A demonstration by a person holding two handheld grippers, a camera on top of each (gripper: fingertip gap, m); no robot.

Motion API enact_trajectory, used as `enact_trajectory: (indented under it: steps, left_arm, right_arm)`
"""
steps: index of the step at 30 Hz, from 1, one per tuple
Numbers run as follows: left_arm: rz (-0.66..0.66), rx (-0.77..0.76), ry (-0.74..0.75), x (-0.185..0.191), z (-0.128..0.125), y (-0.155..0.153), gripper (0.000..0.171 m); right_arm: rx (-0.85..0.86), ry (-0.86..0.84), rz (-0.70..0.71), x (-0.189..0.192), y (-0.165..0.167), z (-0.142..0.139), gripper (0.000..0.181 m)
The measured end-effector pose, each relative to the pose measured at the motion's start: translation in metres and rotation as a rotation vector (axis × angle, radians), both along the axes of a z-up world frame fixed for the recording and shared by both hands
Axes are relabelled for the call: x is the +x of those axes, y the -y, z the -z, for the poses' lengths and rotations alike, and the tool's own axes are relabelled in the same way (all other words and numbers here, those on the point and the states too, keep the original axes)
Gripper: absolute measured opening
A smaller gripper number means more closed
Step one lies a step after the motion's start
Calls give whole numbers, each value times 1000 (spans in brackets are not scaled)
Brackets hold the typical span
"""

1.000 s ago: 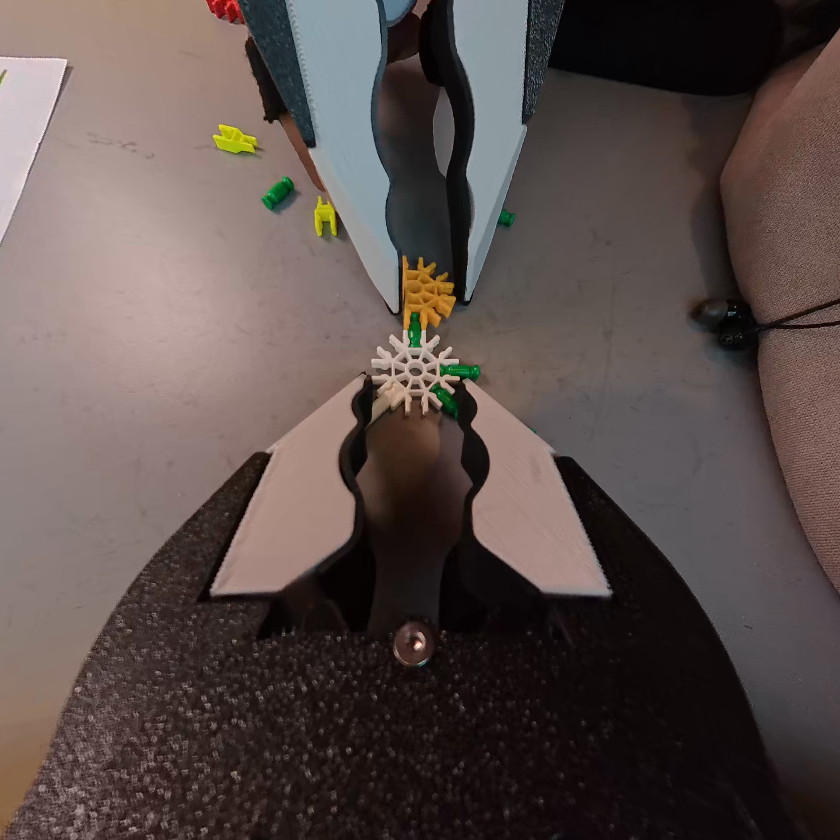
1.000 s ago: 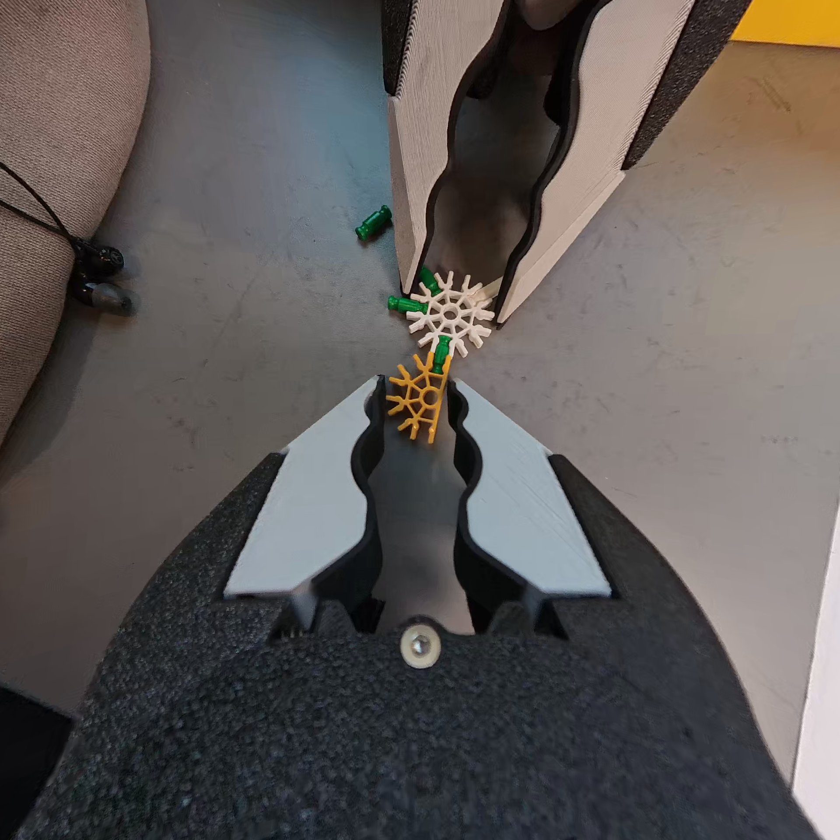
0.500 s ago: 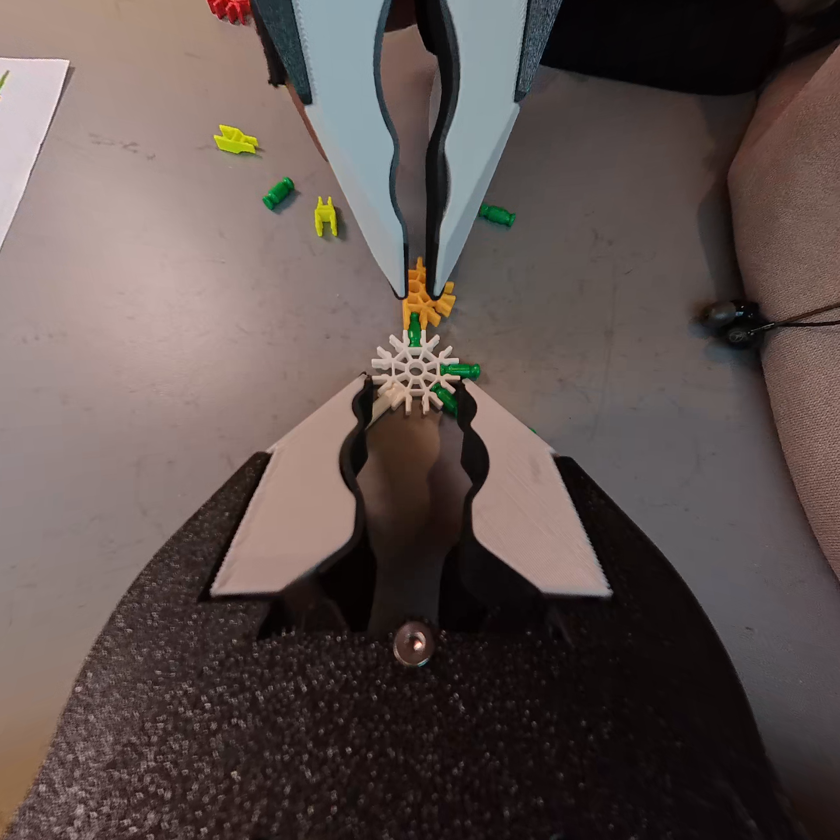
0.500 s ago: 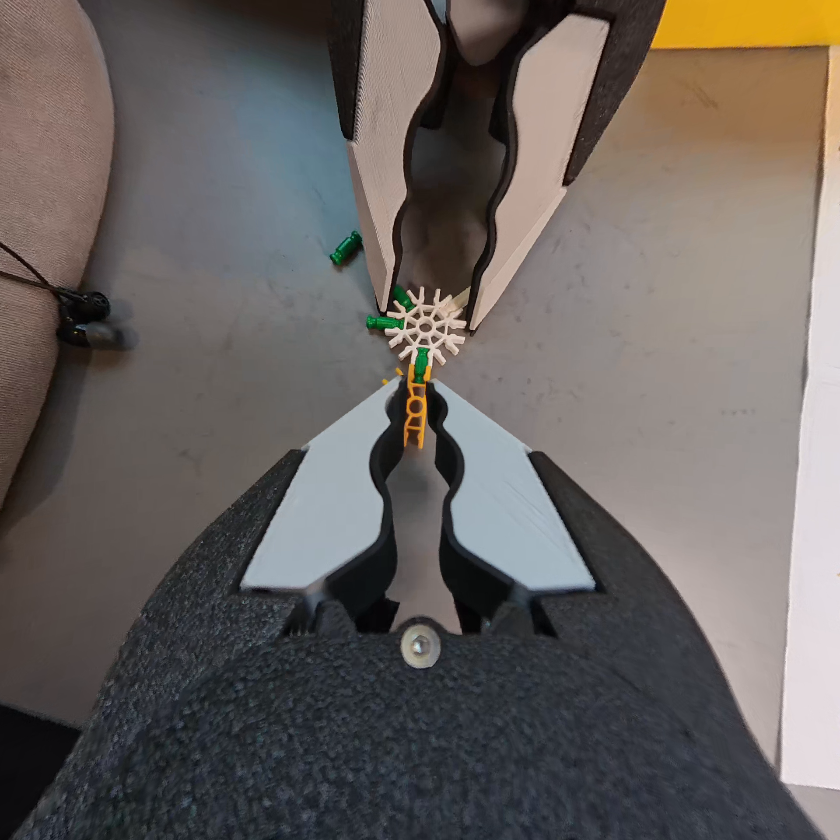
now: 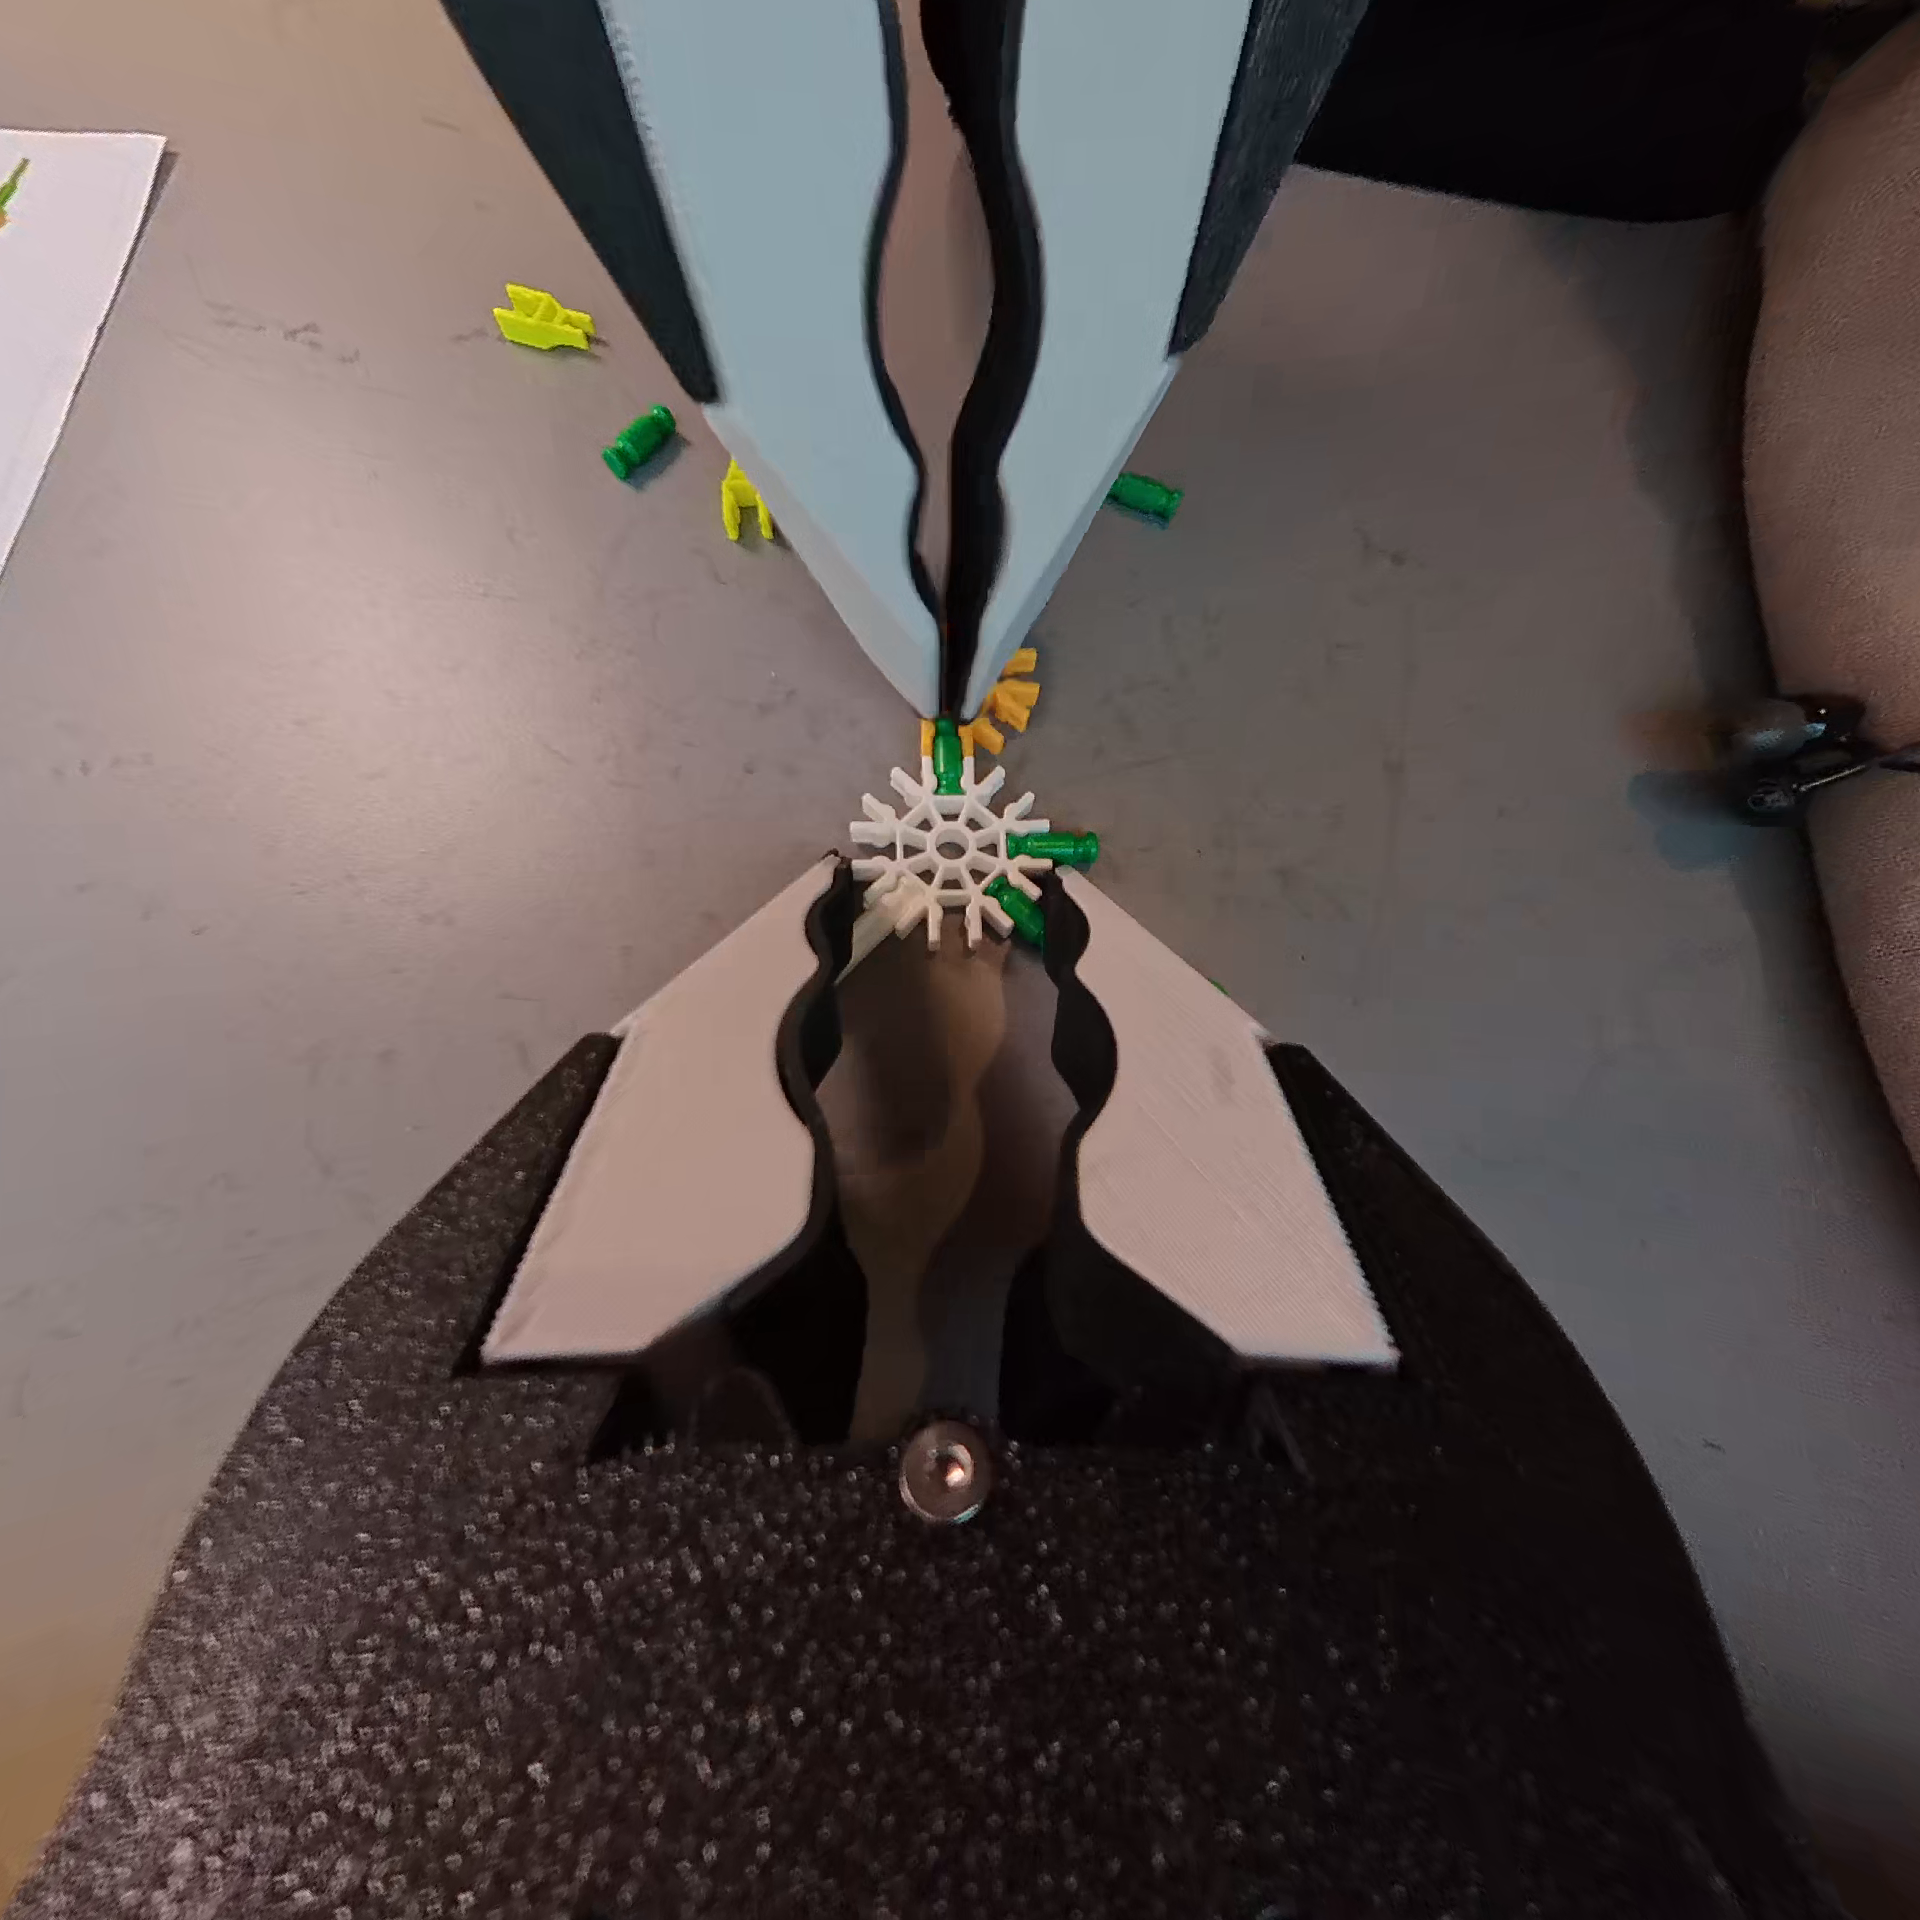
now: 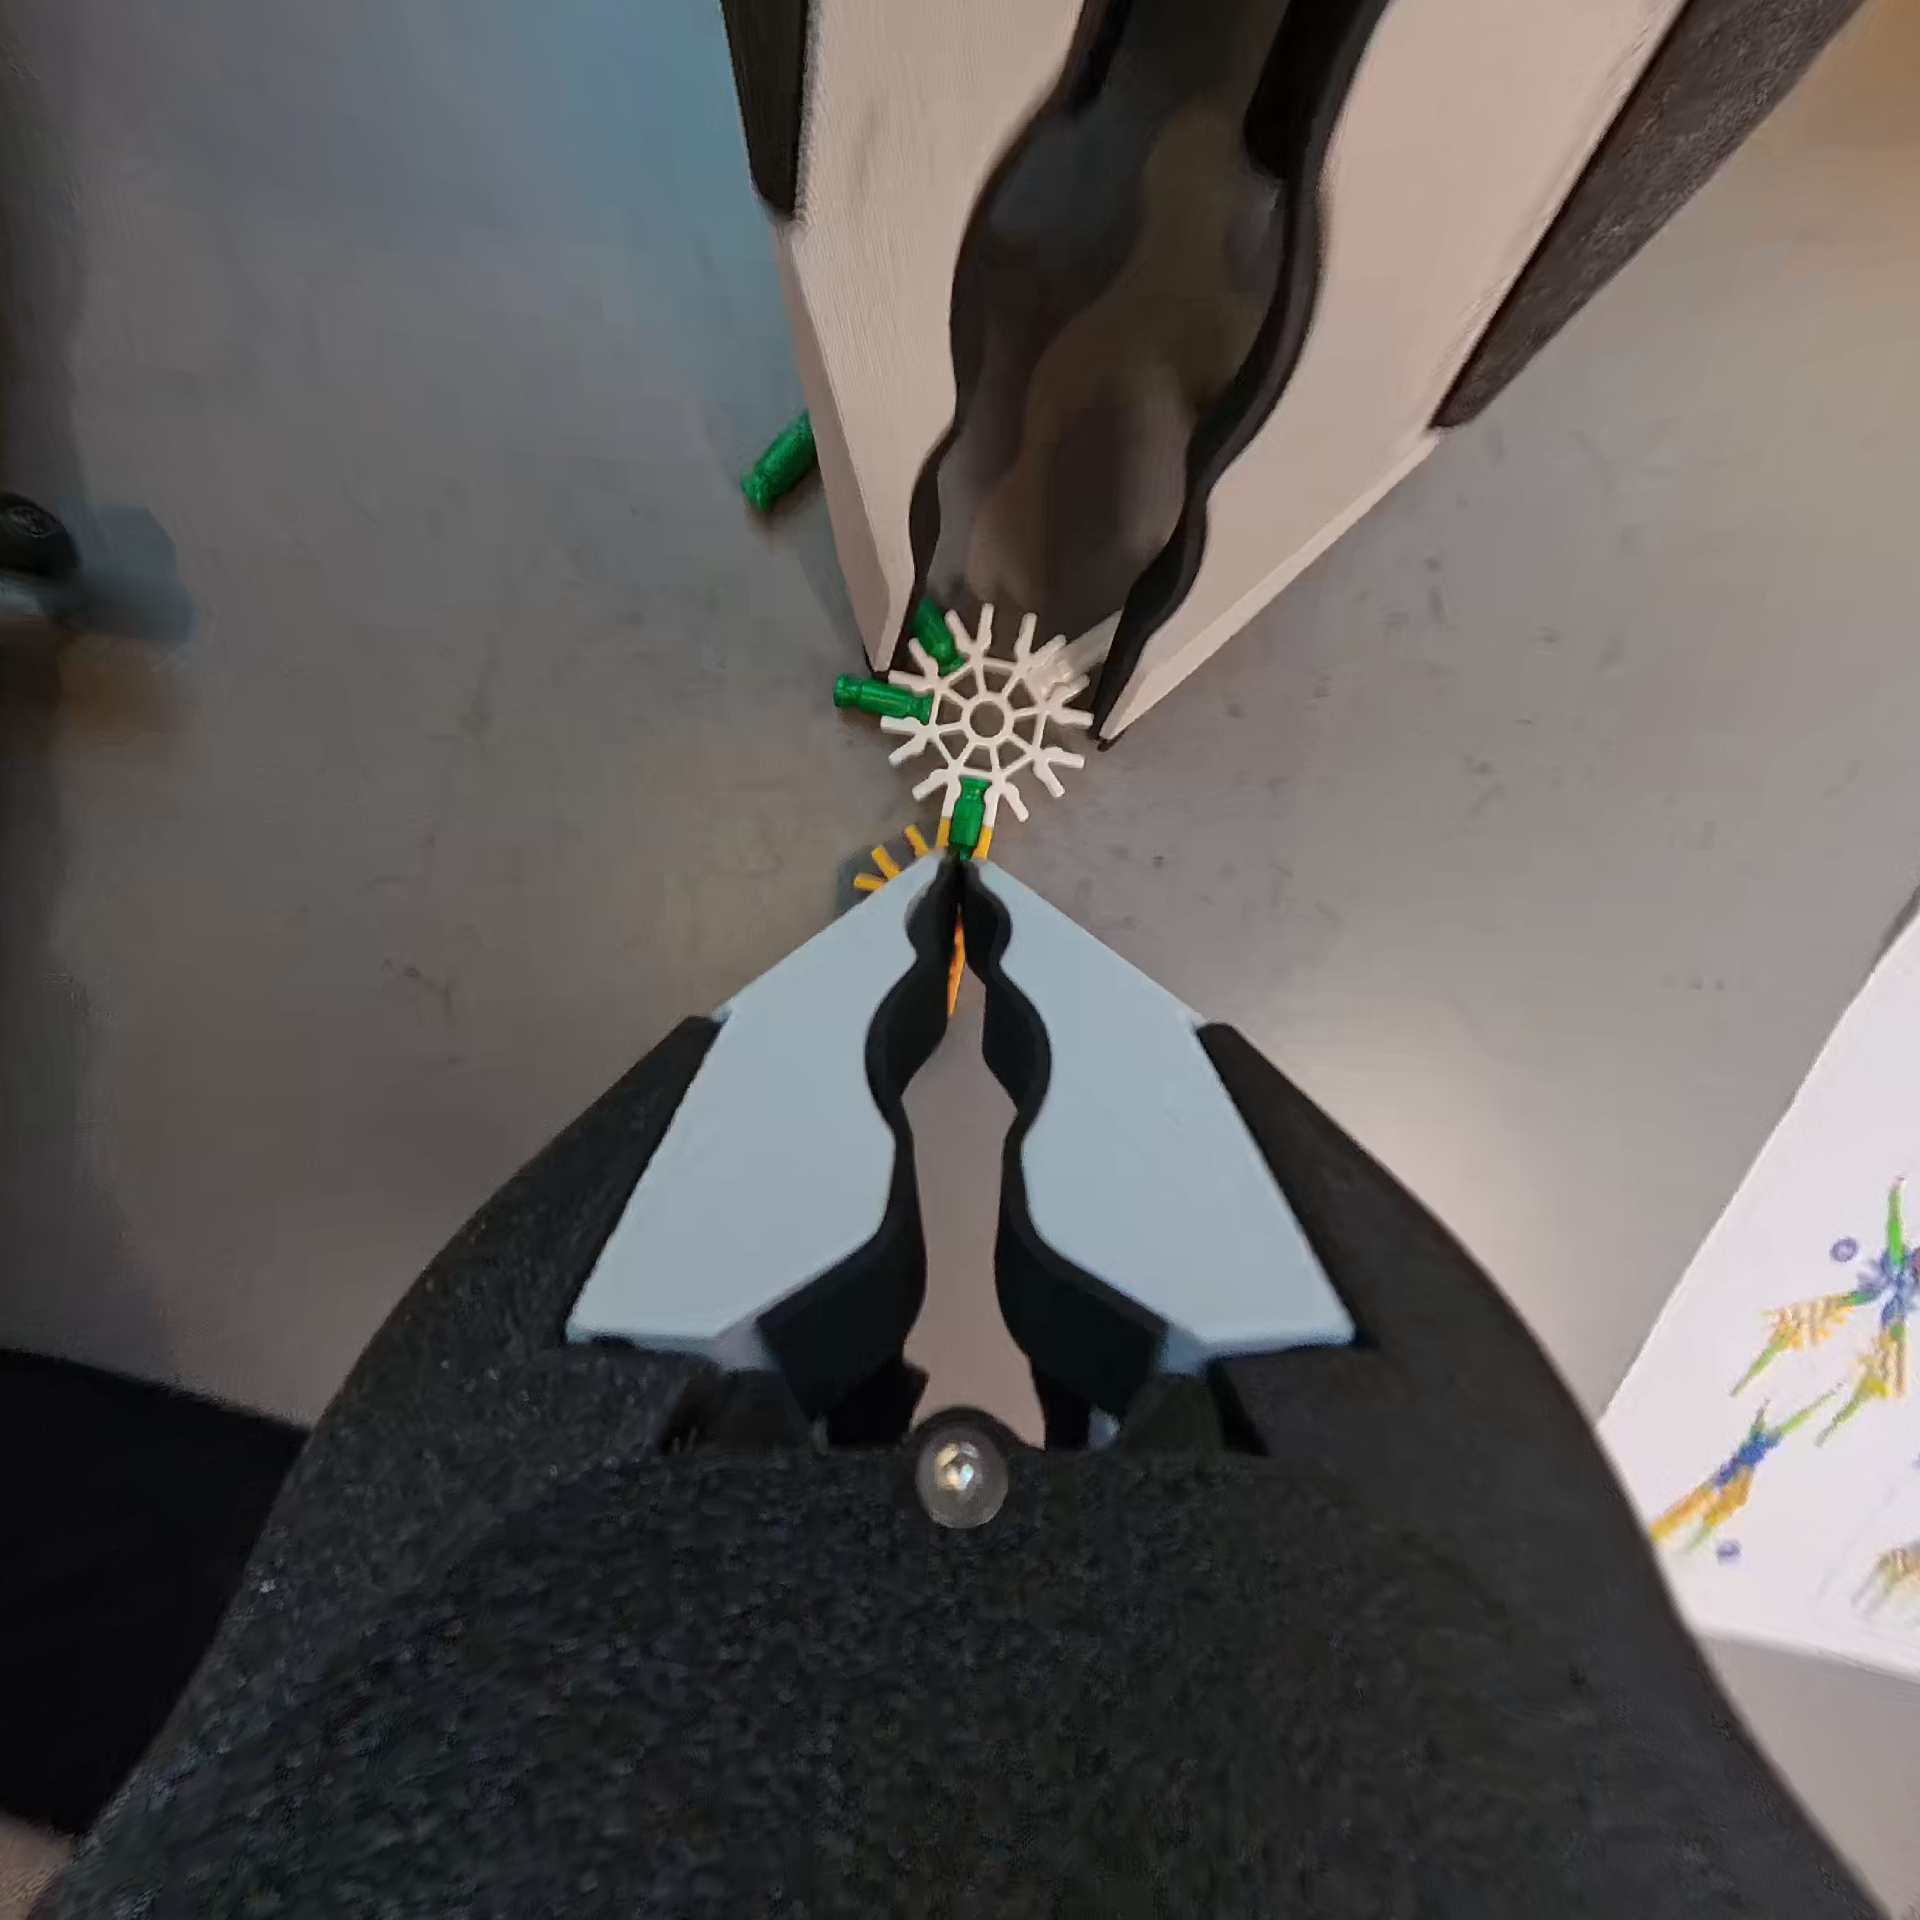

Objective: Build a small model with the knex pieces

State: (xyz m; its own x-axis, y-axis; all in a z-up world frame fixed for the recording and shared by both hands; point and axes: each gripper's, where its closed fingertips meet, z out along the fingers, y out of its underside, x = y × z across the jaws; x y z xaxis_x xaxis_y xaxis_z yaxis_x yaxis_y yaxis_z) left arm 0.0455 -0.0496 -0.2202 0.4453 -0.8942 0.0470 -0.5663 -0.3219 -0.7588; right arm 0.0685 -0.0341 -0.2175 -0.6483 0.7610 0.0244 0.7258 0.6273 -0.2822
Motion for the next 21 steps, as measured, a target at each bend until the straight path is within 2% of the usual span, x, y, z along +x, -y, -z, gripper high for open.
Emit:
enact_trajectory:
  steps: [6,9,10,15,17,21]
  left_arm:
    - [-4,5,-3,0,0,1,37]
    - [-13,11,-5,-1,0,1,37]
    - [-16,14,-7,-1,0,1,37]
    - [-23,34,-12,-2,-1,0,40]
    - [-29,28,10,-3,-4,1,51]
    - [-69,34,18,-17,-12,-2,49]
  right_arm:
    - [24,43,-43,-3,3,-1,0]
    - [26,3,-39,-3,1,-1,0]
    - [11,-20,-14,-3,0,-2,0]
    - [-145,-162,147,10,2,-17,22]
    - [-153,-221,206,18,0,-15,28]
    - [-184,-339,314,20,-6,-9,38]
